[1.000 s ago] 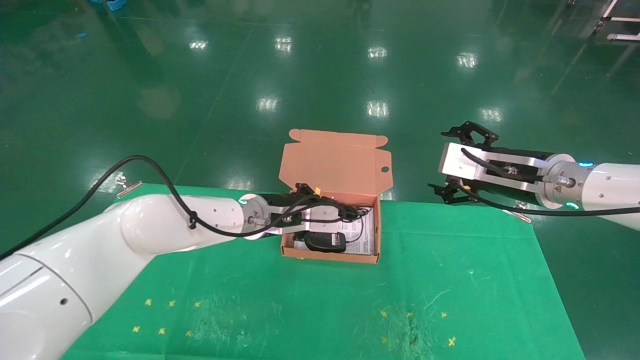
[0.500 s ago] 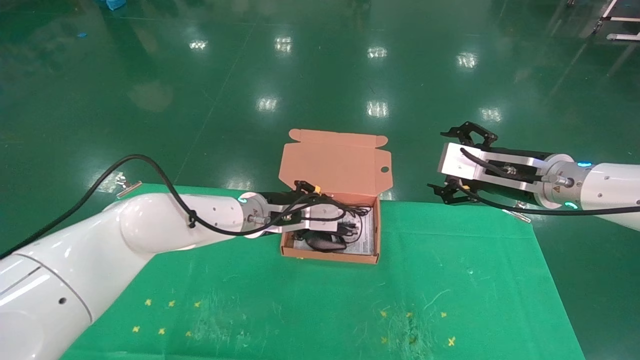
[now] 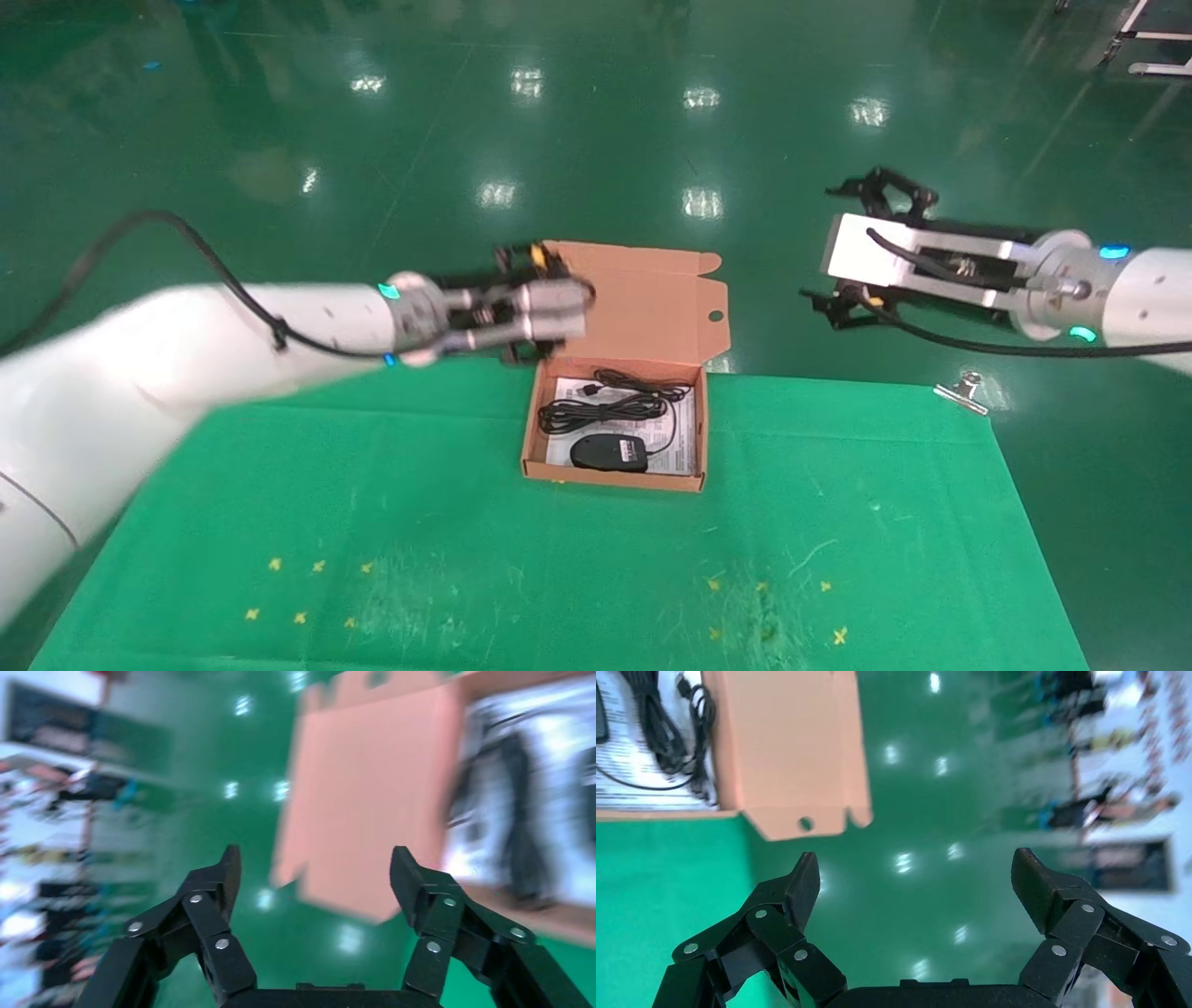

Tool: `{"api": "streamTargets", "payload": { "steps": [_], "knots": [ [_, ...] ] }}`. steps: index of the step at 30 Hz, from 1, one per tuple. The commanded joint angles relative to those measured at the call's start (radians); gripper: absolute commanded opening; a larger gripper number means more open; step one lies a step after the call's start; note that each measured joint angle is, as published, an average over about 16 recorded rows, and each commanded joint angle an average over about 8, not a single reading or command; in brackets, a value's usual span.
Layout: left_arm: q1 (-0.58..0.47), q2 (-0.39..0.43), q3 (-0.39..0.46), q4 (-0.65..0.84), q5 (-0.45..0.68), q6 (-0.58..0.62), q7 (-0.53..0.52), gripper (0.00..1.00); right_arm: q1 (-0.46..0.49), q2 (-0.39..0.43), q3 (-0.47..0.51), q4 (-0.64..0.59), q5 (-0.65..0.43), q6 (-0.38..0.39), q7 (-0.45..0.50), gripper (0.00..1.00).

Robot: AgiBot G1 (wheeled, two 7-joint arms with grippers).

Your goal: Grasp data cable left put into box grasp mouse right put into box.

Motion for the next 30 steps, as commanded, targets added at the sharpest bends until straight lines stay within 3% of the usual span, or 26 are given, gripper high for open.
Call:
{"api": "streamTargets", "payload": {
  "steps": [1, 9, 30],
  "knots": [
    [-0.022, -0.014, -0.004, -0.003, 0.008, -0.015, -0.014, 1.0, 0.018, 0.001, 0.002, 0.015, -0.008, -0.001, -0.011, 1.0],
    [0.002, -0.061, -0.055, -0.037, -0.036, 0.035, -0.041, 1.0, -0.009, 0.014, 0.049, 0.039, 0.03, -0.063, 0.0, 1.0],
    [0.231, -0.31, -0.377, -0.276, -0.365, 0.429, -0.178, 1.0, -0.25, 0.079, 0.352, 0.125, 0.33, -0.411, 0.115, 1.0]
  ]
}}
